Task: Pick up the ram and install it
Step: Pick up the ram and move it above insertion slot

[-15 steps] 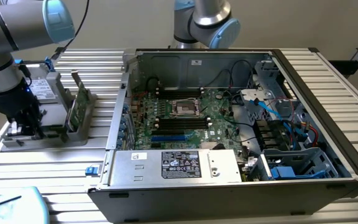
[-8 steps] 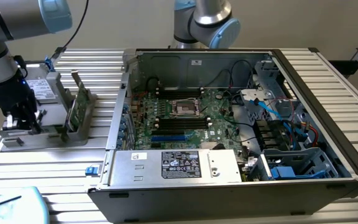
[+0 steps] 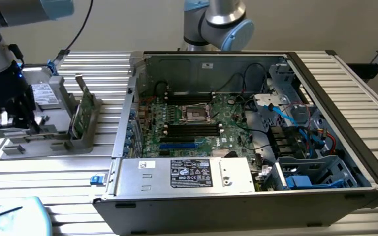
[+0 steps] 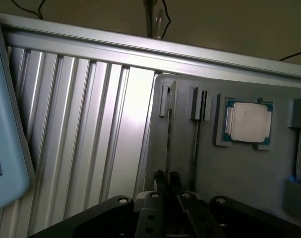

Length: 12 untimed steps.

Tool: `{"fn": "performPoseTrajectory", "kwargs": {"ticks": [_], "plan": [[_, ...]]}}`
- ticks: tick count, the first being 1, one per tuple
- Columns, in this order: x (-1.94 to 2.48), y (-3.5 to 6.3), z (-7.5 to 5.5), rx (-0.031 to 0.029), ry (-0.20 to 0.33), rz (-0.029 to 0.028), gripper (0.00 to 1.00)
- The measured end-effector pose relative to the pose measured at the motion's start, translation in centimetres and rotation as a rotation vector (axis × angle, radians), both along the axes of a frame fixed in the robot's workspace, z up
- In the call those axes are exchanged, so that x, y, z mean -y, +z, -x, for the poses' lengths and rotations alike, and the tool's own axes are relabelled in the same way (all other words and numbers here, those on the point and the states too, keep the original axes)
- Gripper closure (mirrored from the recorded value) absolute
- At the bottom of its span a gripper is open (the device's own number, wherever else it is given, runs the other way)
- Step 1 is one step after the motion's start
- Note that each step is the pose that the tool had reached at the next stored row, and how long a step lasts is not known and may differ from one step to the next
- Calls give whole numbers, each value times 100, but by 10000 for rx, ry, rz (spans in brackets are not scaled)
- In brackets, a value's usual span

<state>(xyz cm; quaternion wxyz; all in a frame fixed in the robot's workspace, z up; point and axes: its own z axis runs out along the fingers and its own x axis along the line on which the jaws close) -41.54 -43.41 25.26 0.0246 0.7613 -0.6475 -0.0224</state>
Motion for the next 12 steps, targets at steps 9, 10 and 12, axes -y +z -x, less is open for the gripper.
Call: {"fn": "performPoseTrajectory", "kwargs": {"ticks": [9,10,12], "plan": [[18,355,-222,-73,0,-68,85],[20,397,-253,-86,0,-77,85],[26,473,-312,-107,0,-94,85]]}}
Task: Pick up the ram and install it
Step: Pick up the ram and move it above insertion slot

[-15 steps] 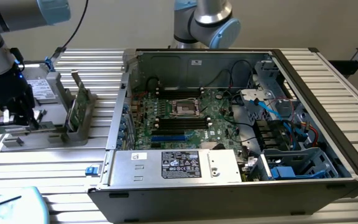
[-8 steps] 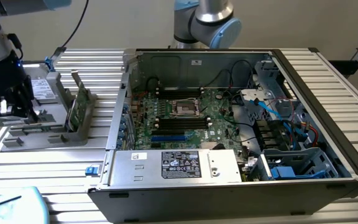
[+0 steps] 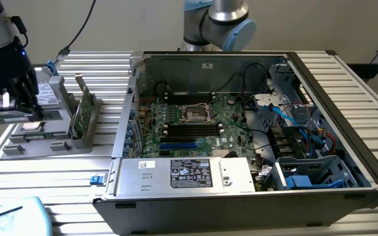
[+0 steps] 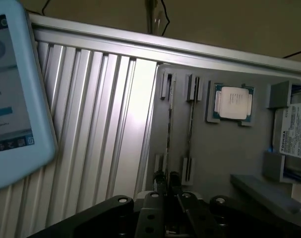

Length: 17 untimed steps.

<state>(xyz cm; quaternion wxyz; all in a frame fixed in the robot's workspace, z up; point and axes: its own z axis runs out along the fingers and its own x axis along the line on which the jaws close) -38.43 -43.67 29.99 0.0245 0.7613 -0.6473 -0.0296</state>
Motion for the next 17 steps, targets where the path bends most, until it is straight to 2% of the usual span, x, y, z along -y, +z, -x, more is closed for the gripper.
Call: {"fn": "performPoseTrajectory", "kwargs": {"ticks": [10,13,17], "plan": [[20,314,-285,-142,0,-142,85],[31,381,-358,-223,-1,-164,85],[56,419,-447,-369,-2,-173,85]]}}
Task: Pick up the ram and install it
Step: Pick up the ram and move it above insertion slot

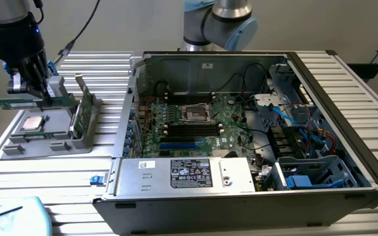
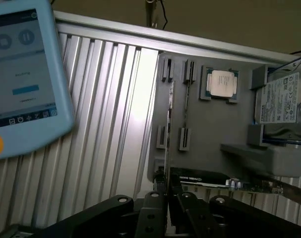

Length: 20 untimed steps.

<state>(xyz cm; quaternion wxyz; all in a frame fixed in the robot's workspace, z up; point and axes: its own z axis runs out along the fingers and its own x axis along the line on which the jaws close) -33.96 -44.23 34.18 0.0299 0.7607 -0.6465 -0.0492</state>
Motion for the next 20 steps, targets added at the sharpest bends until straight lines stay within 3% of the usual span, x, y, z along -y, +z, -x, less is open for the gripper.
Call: {"fn": "performPoseTrajectory", "kwargs": {"ticks": [3,5,20], "plan": [[29,9,-69,-103,1,-3,85],[45,23,-124,-139,0,-13,85],[117,538,-658,-288,3,-247,85]]}}
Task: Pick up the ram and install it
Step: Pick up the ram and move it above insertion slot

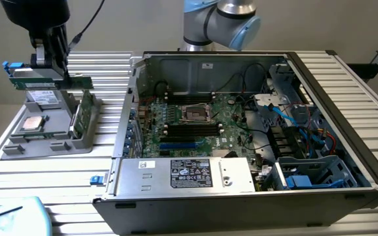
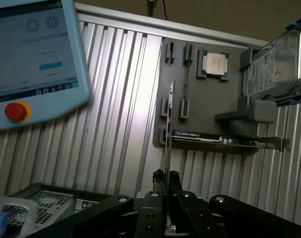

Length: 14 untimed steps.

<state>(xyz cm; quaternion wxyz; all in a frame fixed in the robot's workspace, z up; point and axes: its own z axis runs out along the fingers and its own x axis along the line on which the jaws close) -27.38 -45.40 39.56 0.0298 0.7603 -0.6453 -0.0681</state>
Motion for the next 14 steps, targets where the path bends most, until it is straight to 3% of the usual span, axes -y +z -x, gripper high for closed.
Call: {"fn": "performPoseTrajectory", "kwargs": {"ticks": [14], "plan": [[41,375,-458,-108,-2,-275,85]]}}
